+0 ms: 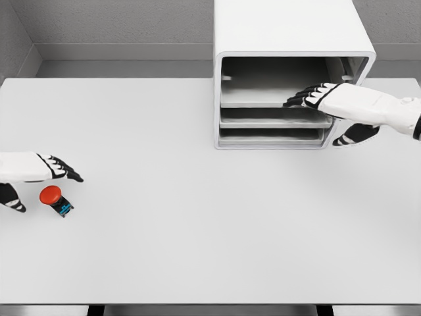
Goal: Slide open multi-storey tabletop storage cabinets and put open load switch and slide close multi-storey tabletop storage cabinets
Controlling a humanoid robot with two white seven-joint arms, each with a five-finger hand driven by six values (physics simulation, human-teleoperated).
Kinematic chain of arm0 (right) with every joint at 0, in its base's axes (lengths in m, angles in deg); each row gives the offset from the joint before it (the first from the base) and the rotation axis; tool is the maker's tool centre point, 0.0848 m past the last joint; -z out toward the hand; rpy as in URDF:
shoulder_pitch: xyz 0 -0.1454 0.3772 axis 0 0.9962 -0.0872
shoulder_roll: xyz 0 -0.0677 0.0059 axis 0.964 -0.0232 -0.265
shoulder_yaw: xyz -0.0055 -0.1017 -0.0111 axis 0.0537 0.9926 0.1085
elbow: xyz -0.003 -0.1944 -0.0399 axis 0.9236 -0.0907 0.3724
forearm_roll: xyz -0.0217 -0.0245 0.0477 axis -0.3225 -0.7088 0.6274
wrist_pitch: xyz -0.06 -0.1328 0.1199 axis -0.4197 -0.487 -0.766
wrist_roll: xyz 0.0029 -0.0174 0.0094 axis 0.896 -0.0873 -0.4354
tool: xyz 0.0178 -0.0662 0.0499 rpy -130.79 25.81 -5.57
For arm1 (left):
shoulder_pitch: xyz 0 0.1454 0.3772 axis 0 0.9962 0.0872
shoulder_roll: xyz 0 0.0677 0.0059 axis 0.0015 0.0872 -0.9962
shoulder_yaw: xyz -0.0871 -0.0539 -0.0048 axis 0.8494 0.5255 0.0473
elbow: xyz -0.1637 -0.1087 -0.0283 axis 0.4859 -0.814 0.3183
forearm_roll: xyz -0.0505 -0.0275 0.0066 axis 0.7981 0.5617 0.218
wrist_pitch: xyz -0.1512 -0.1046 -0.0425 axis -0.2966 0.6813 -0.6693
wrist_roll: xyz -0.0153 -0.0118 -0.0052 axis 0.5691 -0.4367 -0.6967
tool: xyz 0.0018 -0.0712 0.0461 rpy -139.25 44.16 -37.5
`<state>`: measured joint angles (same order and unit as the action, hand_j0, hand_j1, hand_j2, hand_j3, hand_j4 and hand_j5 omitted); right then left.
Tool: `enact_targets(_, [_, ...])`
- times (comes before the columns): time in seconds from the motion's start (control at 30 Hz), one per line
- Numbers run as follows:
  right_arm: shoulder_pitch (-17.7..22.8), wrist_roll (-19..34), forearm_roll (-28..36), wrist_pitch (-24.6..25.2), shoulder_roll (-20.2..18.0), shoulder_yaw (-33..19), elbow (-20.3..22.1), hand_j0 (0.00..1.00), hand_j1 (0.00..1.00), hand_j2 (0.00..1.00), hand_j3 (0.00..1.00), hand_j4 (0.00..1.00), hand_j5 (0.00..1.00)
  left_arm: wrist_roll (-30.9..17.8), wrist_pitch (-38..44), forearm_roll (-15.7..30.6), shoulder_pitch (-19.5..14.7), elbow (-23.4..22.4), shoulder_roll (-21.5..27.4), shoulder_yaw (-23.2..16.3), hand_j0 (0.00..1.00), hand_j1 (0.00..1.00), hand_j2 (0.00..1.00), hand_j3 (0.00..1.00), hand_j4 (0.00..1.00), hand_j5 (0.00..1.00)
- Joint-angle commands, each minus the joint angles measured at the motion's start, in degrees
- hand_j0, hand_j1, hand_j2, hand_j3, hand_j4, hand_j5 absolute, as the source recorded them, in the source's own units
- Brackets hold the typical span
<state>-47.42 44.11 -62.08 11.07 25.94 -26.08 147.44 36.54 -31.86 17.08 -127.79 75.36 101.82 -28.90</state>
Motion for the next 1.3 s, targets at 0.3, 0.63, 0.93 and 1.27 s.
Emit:
enact_targets(0.3, [-3.0,0.0,0.4,5.8,3.5,6.1,-0.7,1.00,1.00,1.00,1.00,1.00,1.00,-0.9,0.1,0.2,0.0,0.4,-0.4,-0.2,1.00,1.00,1.00,1.00,1.00,1.00])
enact_targets(0.63, [-7.3,0.0,1.4,11.8,6.9,8.0,-4.2,1.00,1.00,1.00,1.00,1.00,1.00,-1.2,0.1,0.2,-0.7,0.4,-0.7,0.4,1.00,1.00,1.00,1.00,1.00,1.00])
enact_targets(0.93, [-11.4,0.0,1.3,14.1,10.7,12.5,-10.1,1.00,1.00,1.00,1.00,1.00,1.00,-1.2,0.1,0.2,0.4,0.4,-1.1,2.8,1.00,1.00,1.00,1.00,1.00,1.00])
enact_targets(1.27, [-12.0,0.0,0.2,12.4,10.2,15.6,-10.8,1.00,1.00,1.00,1.00,1.00,1.00,-1.2,0.1,0.2,0.4,0.2,-0.6,3.1,1.00,1.00,1.00,1.00,1.00,1.00])
